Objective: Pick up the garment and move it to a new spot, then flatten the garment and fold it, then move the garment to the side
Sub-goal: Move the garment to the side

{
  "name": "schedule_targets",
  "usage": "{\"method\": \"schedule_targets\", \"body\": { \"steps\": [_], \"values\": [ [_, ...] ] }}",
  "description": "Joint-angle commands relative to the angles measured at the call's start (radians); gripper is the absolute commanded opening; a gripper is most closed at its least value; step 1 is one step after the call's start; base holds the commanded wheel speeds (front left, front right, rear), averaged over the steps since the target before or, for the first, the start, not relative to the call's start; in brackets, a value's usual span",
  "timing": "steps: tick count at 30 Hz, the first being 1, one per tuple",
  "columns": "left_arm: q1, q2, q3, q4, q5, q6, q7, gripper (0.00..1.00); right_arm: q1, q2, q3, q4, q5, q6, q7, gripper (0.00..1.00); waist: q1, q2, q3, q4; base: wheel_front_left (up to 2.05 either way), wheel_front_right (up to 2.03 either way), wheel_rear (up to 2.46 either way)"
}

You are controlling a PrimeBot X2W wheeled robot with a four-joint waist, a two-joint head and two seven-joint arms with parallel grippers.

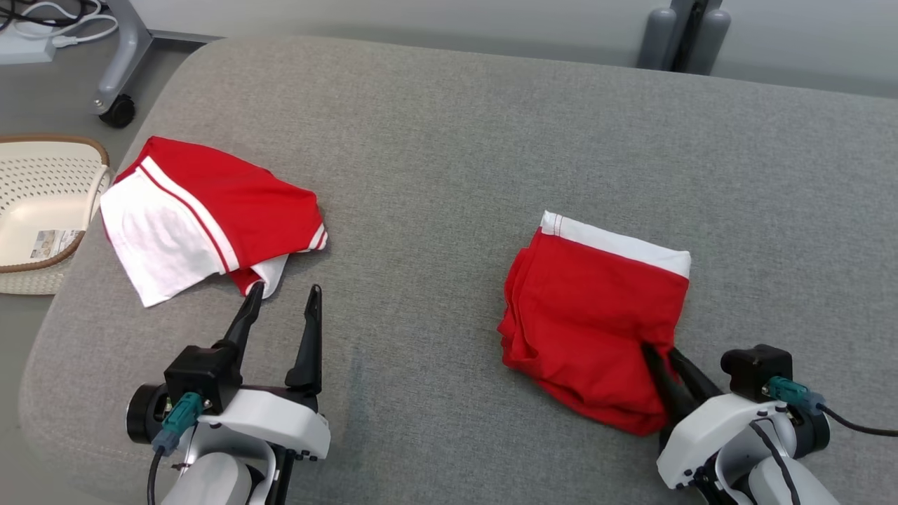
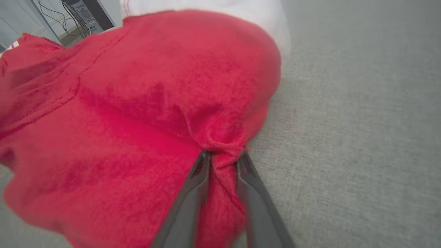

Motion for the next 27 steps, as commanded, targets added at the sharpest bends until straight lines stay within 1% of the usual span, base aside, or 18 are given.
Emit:
{"method": "schedule_targets", "body": {
  "steps": [1,6,10,14,18,21,22,24,25,27],
  "values": [
    [-0.019,0.002,0.004,0.003,0.007,-0.005,-0.005,1.0,-0.015,-0.011,0.006,0.002,0.009,0.002,-0.005,0.0,0.0,0.0,0.005,-0.009,0.0,0.0,0.0],
    [-0.034,0.003,0.003,0.004,0.015,-0.012,-0.009,1.0,-0.025,-0.03,0.025,-0.026,0.002,0.002,-0.032,0.0,0.0,0.0,0.015,-0.059,0.0,0.0,0.0],
    [-0.035,0.008,0.003,-0.013,0.023,-0.006,-0.009,1.0,-0.005,-0.049,0.045,-0.077,-0.01,0.002,-0.044,0.0,0.0,0.0,0.024,-0.127,0.0,0.0,0.0],
    [-0.055,0.029,0.007,-0.031,0.031,-0.005,0.002,1.0,0.017,-0.081,0.043,-0.137,-0.026,0.001,-0.033,0.0,0.0,0.0,0.044,-0.208,0.0,0.0,0.0],
    [-0.069,0.046,0.003,-0.06,0.044,0.003,0.017,1.0,0.05,-0.118,0.008,-0.186,-0.053,0.001,-0.006,0.0,0.0,0.0,0.069,-0.294,0.0,0.0,0.0],
    [-0.089,0.063,0.0,-0.08,0.056,-0.001,0.031,1.0,0.06,-0.145,-0.033,-0.211,-0.07,0.001,0.006,0.0,0.0,0.0,0.093,-0.351,0.0,0.0,0.0],
    [-0.089,0.063,0.0,-0.08,0.056,-0.001,0.031,1.0,0.06,-0.145,-0.033,-0.211,-0.07,0.001,0.006,0.0,0.0,0.0,0.093,-0.351,0.0,0.0,0.0],
    [-0.104,0.071,-0.004,-0.094,0.063,-0.003,0.042,1.0,0.056,-0.163,-0.063,-0.217,-0.079,0.001,0.005,0.0,0.0,0.0,0.113,-0.384,0.0,0.0,0.0],
    [-0.124,0.082,-0.009,-0.11,0.073,-0.007,0.055,1.0,0.038,-0.183,-0.098,-0.206,-0.09,0.001,0.008,0.0,0.0,0.0,0.135,-0.411,0.0,0.0,0.0],
    [-0.143,0.093,-0.014,-0.126,0.084,-0.009,0.071,1.0,0.005,-0.205,-0.119,-0.19,-0.104,0.001,0.003,0.0,0.0,0.0,0.159,-0.435,0.0,0.0,0.0]
  ]
}}
